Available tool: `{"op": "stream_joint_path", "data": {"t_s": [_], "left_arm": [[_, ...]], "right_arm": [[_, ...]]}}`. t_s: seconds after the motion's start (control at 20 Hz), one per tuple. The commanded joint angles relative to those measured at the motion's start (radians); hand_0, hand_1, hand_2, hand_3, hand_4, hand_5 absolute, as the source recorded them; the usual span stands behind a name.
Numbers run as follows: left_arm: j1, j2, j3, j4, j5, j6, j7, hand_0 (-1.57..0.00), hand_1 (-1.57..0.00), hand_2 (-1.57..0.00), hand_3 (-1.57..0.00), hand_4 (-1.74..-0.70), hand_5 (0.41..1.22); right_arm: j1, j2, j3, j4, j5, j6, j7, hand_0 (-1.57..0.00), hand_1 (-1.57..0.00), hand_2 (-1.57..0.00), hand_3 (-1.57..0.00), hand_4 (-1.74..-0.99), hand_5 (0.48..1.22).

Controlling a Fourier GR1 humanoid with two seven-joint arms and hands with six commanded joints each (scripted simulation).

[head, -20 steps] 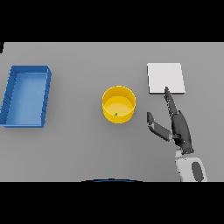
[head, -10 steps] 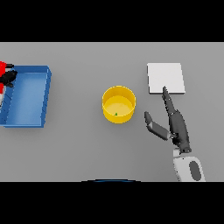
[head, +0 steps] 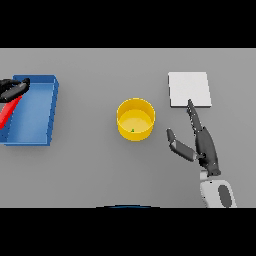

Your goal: Pick up the red beaker and tilt it to pour out 1 green nut into yellow bowl. Pick up the yellow bowl and place it on the metallic measuring scale.

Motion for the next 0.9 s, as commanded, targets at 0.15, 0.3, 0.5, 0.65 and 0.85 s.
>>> {"op": "stream_joint_path", "data": {"t_s": [0.15,0.3,0.5,0.65,0.85], "left_arm": [[-0.026,-0.022,-0.024,0.042,-0.047,0.01,-0.007,-0.21,-0.18,-0.18,-0.15,-0.73,0.647],[-0.032,-0.039,-0.026,0.057,-0.067,0.047,-0.019,-0.11,-0.09,-0.09,-0.08,-0.71,0.647],[-0.043,-0.041,0.003,0.076,-0.068,0.072,-0.091,-0.04,-0.04,-0.04,-0.03,-0.71,0.674],[-0.021,-0.038,-0.005,0.036,-0.072,0.099,-0.097,-0.02,-0.02,-0.02,-0.01,-0.71,0.689],[-0.029,-0.05,0.007,0.043,-0.055,0.095,-0.108,-0.01,-0.01,-0.01,-0.01,-0.72,0.667]], "right_arm": [[-0.023,0.001,-0.001,0.007,0.005,-0.003,0.038,0.0,0.0,0.0,0.0,-1.16,0.688],[-0.015,-0.009,-0.005,0.001,0.007,-0.003,0.033,0.0,0.0,0.0,0.0,-1.176,0.688],[-0.018,-0.028,0.032,-0.016,0.078,-0.004,0.071,0.0,0.0,0.0,0.0,-1.146,0.691],[-0.069,-0.103,0.074,0.0,0.121,0.079,0.045,0.0,0.0,0.0,0.0,-1.153,0.728],[-0.225,-0.238,0.176,0.025,0.308,0.182,0.131,0.0,0.0,0.0,0.0,-1.216,0.704]]}}
